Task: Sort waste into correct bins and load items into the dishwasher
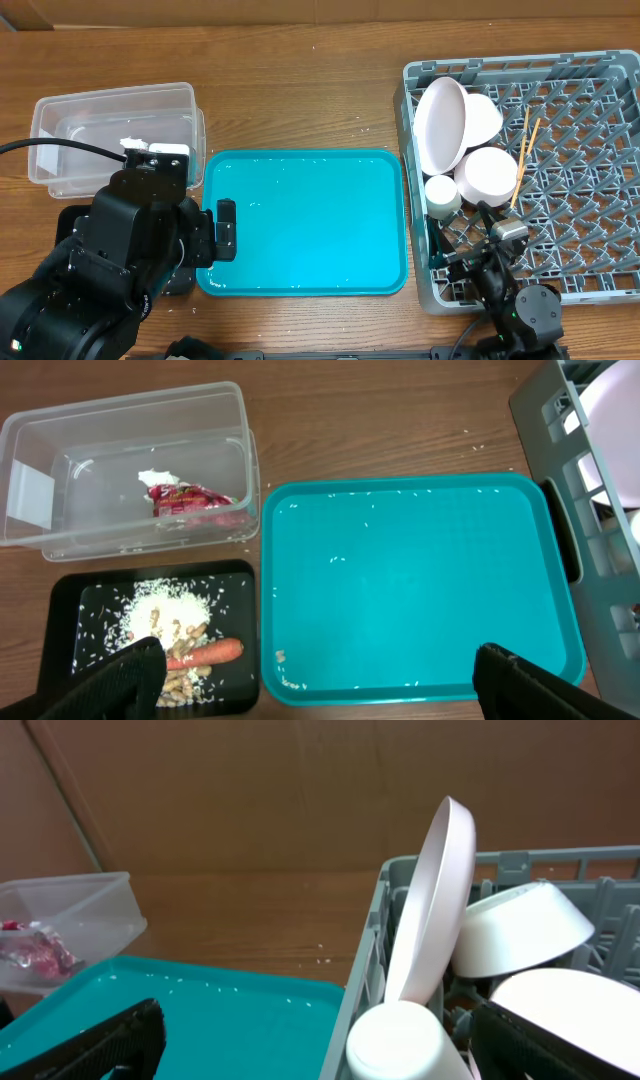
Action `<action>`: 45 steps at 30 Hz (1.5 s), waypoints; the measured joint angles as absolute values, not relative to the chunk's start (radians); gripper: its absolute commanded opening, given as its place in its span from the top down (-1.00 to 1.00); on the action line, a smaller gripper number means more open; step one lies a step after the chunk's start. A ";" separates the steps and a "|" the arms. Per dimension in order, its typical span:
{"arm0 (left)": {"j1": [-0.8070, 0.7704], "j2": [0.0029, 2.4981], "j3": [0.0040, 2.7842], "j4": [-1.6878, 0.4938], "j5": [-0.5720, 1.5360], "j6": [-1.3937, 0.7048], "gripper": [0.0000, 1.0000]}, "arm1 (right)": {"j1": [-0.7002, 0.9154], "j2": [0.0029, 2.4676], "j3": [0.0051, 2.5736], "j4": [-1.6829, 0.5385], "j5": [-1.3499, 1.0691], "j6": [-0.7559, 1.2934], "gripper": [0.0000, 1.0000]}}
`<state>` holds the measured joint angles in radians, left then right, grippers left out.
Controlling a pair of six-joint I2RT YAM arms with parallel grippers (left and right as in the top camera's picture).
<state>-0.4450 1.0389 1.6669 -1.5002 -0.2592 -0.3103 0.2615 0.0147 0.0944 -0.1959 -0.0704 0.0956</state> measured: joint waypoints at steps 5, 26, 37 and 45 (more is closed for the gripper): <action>-0.445 1.039 1.667 -1.501 -0.259 -0.310 -1.00 | 0.262 0.015 0.020 -0.095 -0.071 0.102 -1.00; -0.445 1.039 1.667 -1.501 -0.259 -0.310 -1.00 | 0.262 0.015 0.018 -0.083 -0.071 0.104 -1.00; -0.401 1.024 1.654 -1.457 -0.270 -0.282 -1.00 | 0.262 0.015 0.018 -0.083 -0.071 0.104 -1.00; -0.146 0.797 1.343 -0.929 -0.057 -0.076 -1.00 | 0.262 0.015 0.018 -0.082 -0.071 0.104 -1.00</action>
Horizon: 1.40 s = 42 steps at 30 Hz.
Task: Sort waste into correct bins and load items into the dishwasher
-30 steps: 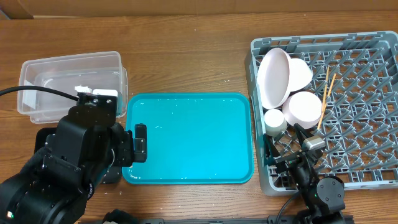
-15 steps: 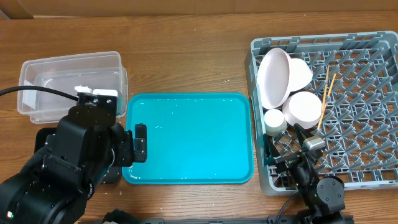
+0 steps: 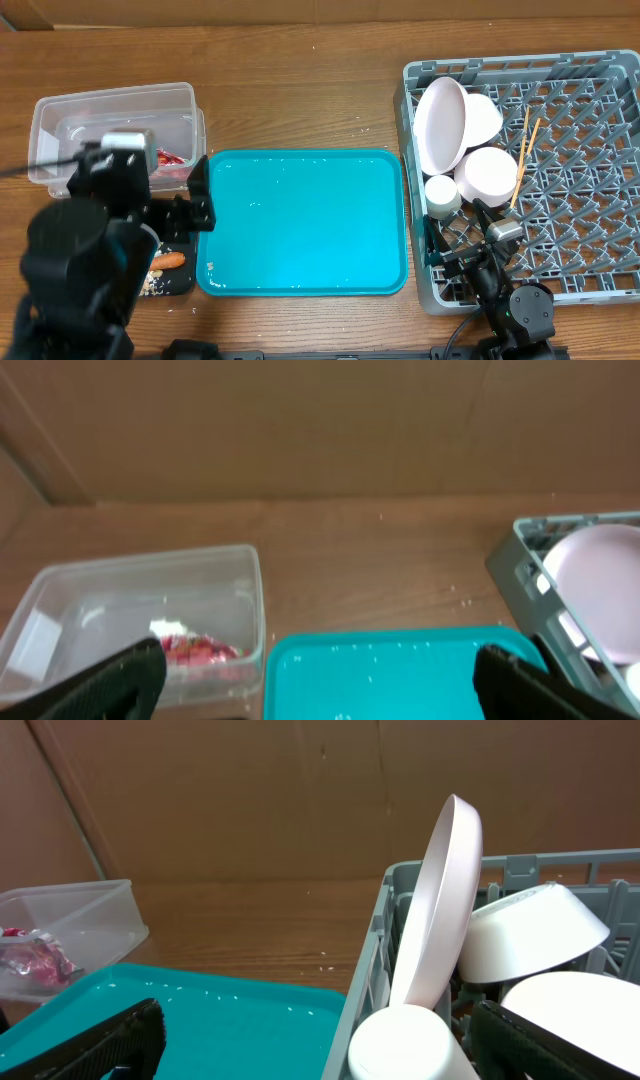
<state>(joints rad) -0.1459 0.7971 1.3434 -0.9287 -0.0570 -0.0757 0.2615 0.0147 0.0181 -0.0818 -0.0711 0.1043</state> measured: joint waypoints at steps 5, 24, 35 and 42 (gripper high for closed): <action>-0.084 0.592 1.053 -0.688 -0.006 -0.061 -1.00 | 0.262 0.015 0.018 -0.082 -0.071 0.104 -1.00; -0.083 0.022 0.150 -0.008 -0.022 -0.131 -1.00 | 0.262 0.015 0.018 -0.082 -0.071 0.104 -1.00; -0.076 0.016 0.008 0.046 -0.023 -0.132 -1.00 | 0.262 0.015 0.018 -0.081 -0.071 0.104 -1.00; -0.071 0.017 0.008 -0.077 -0.023 -0.132 -1.00 | 0.262 0.015 0.018 -0.081 -0.071 0.104 -1.00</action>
